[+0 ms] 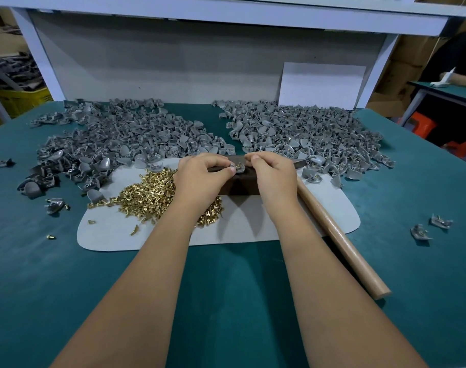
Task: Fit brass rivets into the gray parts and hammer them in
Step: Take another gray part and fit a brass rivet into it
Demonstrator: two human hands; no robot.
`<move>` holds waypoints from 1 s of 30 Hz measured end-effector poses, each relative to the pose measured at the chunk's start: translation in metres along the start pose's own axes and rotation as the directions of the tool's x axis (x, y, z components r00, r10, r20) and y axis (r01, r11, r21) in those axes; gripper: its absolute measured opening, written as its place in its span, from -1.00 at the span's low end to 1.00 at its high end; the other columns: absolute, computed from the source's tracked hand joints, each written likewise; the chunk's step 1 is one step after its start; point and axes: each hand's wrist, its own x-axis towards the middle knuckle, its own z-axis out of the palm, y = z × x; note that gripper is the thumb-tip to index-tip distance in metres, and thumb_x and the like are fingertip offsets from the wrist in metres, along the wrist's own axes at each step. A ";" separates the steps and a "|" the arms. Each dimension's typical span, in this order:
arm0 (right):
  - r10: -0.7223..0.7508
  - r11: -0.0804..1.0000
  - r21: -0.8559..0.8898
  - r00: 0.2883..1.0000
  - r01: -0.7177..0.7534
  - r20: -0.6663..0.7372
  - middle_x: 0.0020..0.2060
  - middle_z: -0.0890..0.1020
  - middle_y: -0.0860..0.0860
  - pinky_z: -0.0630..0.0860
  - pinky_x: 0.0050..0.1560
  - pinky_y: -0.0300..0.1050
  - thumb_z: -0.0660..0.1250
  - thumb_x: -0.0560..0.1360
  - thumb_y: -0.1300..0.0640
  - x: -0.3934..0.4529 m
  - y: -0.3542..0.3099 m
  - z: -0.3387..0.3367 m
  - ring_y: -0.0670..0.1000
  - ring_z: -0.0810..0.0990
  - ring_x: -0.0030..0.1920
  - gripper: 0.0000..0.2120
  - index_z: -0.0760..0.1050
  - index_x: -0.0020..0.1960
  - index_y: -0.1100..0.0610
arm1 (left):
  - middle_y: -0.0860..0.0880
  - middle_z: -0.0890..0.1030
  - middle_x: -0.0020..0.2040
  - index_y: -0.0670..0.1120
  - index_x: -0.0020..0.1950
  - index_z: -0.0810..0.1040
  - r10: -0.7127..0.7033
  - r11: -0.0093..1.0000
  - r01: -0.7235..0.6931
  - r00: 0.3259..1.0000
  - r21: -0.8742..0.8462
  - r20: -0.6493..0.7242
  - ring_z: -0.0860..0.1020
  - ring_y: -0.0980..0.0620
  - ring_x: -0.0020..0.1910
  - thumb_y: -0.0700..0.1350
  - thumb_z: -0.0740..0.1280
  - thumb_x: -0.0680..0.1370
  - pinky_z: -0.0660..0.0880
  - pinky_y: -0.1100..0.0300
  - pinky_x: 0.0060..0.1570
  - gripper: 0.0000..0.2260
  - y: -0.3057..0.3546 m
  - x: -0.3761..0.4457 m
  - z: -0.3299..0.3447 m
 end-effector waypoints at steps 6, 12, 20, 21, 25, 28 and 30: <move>-0.061 0.990 -0.120 0.997 0.067 0.050 -0.15 0.67 -0.11 0.47 0.17 0.09 0.37 0.47 0.09 0.001 0.002 0.002 0.04 0.54 0.13 -0.90 0.65 -0.15 -0.06 | 0.08 0.67 0.04 0.21 -0.19 0.64 0.004 1.000 -0.004 1.000 0.028 0.008 0.51 -0.09 0.25 -0.06 0.49 0.48 0.39 -0.12 0.32 -0.85 0.001 0.000 -0.001; -0.177 0.950 -0.248 0.981 0.190 0.074 -0.18 0.64 -0.09 0.43 0.15 0.15 0.42 0.44 0.13 0.000 0.000 0.003 0.10 0.54 0.06 -0.93 0.64 -0.20 -0.01 | 0.10 0.67 0.02 0.27 -0.22 0.60 0.018 0.998 -0.018 1.000 0.057 0.007 0.51 -0.10 0.24 -0.05 0.49 0.48 0.41 -0.14 0.29 -0.80 0.002 -0.001 -0.002; -0.156 0.897 -0.410 0.986 0.163 0.049 -0.37 0.49 -0.25 0.32 0.11 -0.04 0.41 0.44 0.09 0.003 -0.005 0.006 -0.01 0.51 0.00 -0.80 0.50 -0.33 -0.09 | 0.05 0.66 0.06 0.21 -0.15 0.62 0.020 0.998 -0.021 1.000 0.056 0.018 0.50 -0.13 0.27 -0.07 0.48 0.49 0.38 -0.16 0.31 -0.84 0.001 -0.001 -0.001; -0.156 0.881 -0.447 0.987 0.157 0.039 -0.39 0.47 -0.25 0.22 0.04 -0.10 0.41 0.44 0.08 0.003 -0.006 0.007 -0.03 0.49 -0.01 -0.81 0.50 -0.33 -0.09 | 0.05 0.65 0.07 0.21 -0.15 0.62 0.019 0.998 -0.020 1.000 0.059 0.018 0.49 -0.13 0.27 -0.08 0.48 0.49 0.38 -0.16 0.32 -0.84 0.002 -0.002 -0.001; -0.176 0.835 -0.526 0.984 0.163 0.025 -0.39 0.45 -0.23 0.01 -0.12 -0.11 0.37 0.45 0.07 0.003 -0.008 0.009 -0.11 0.38 -0.11 -0.84 0.50 -0.30 -0.08 | 0.11 0.64 0.07 0.28 -0.21 0.57 0.004 0.992 -0.003 1.000 0.127 -0.006 0.46 -0.08 0.30 -0.04 0.46 0.50 0.35 -0.16 0.33 -0.80 0.006 -0.004 0.000; -0.228 0.796 -0.568 0.973 0.208 0.037 -0.39 0.47 -0.19 -0.01 -0.14 -0.13 0.36 0.46 0.08 0.002 -0.008 0.010 -0.11 0.38 -0.22 -0.81 0.46 -0.32 -0.05 | 0.13 0.64 0.06 0.29 -0.23 0.56 -0.009 0.990 0.010 1.000 0.144 -0.010 0.46 -0.08 0.31 -0.01 0.45 0.50 0.35 -0.14 0.33 -0.79 0.007 -0.006 0.000; -0.260 0.771 -0.590 0.965 0.237 0.048 -0.36 0.50 -0.16 -0.02 -0.16 -0.13 0.36 0.46 0.09 0.001 -0.008 0.011 -0.11 0.38 -0.26 -0.81 0.46 -0.31 -0.04 | 0.10 0.64 0.06 0.27 -0.22 0.57 -0.002 0.992 0.002 1.000 0.128 0.000 0.47 -0.10 0.31 -0.02 0.46 0.50 0.35 -0.15 0.33 -0.81 0.007 -0.006 0.000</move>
